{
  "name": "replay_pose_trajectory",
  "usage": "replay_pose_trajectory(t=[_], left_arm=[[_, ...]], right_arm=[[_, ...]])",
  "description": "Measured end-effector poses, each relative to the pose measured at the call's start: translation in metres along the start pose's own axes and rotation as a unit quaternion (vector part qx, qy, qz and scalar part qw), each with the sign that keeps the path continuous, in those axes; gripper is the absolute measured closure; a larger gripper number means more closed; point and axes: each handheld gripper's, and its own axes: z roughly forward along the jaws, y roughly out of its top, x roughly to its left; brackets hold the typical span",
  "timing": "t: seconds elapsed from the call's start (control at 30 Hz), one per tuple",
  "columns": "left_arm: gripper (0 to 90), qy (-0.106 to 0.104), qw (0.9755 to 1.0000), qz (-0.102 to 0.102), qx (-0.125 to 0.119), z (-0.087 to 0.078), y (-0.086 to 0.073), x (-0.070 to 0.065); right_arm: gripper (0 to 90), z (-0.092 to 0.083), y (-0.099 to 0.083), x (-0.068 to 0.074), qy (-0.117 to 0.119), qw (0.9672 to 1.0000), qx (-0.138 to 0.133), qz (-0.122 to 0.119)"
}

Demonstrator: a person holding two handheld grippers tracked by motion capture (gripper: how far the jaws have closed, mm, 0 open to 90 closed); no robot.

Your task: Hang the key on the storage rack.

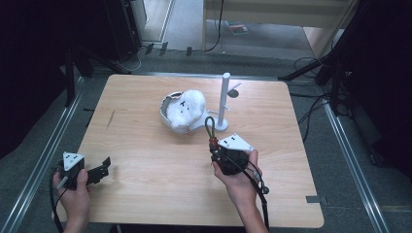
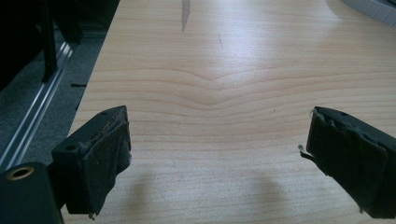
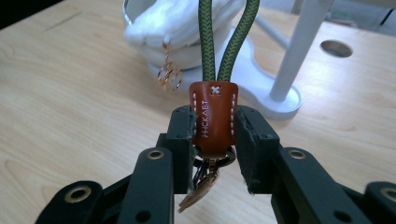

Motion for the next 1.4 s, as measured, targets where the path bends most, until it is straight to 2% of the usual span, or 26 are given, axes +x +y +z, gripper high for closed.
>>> replay_pose_trajectory(t=[0.2, 0.4, 0.53, 0.7, 0.87, 1.03, 1.13, 1.4], left_arm=[[6.9, 0.000, 1.0000, 0.000, 0.000, 0.000, 0.000, 0.000], [6.9, -0.001, 1.0000, -0.001, -0.001, 0.000, 0.000, 0.000], [6.9, 0.000, 1.0000, 0.000, 0.000, 0.000, 0.000, 0.000], [6.9, -0.001, 1.0000, -0.001, 0.000, 0.000, 0.000, 0.000], [6.9, -0.001, 1.0000, -0.001, -0.001, 0.000, 0.000, 0.000], [6.9, -0.002, 1.0000, -0.001, -0.001, 0.000, 0.000, 0.000], [6.9, -0.001, 1.0000, -0.001, -0.001, 0.000, 0.000, 0.000], [6.9, -0.001, 1.0000, 0.000, 0.000, 0.000, 0.000, 0.000]], right_arm=[[68.9, -0.007, 0.003, -0.003, -0.020, 0.9992, -0.034, 0.004], [68.9, -0.013, 0.006, -0.006, -0.040, 0.9968, -0.069, 0.006], [68.8, -0.017, 0.007, -0.006, -0.055, 0.9940, -0.094, 0.001], [68.8, -0.018, 0.006, -0.007, -0.069, 0.9902, -0.121, 0.006], [68.7, -0.017, 0.004, -0.007, -0.087, 0.9822, -0.166, 0.003], [68.6, -0.012, -0.001, -0.010, -0.104, 0.9720, -0.210, -0.006], [68.5, -0.009, -0.003, -0.012, -0.108, 0.9705, -0.216, -0.001], [68.5, 0.004, -0.009, -0.016, -0.112, 0.9699, -0.216, 0.004]])
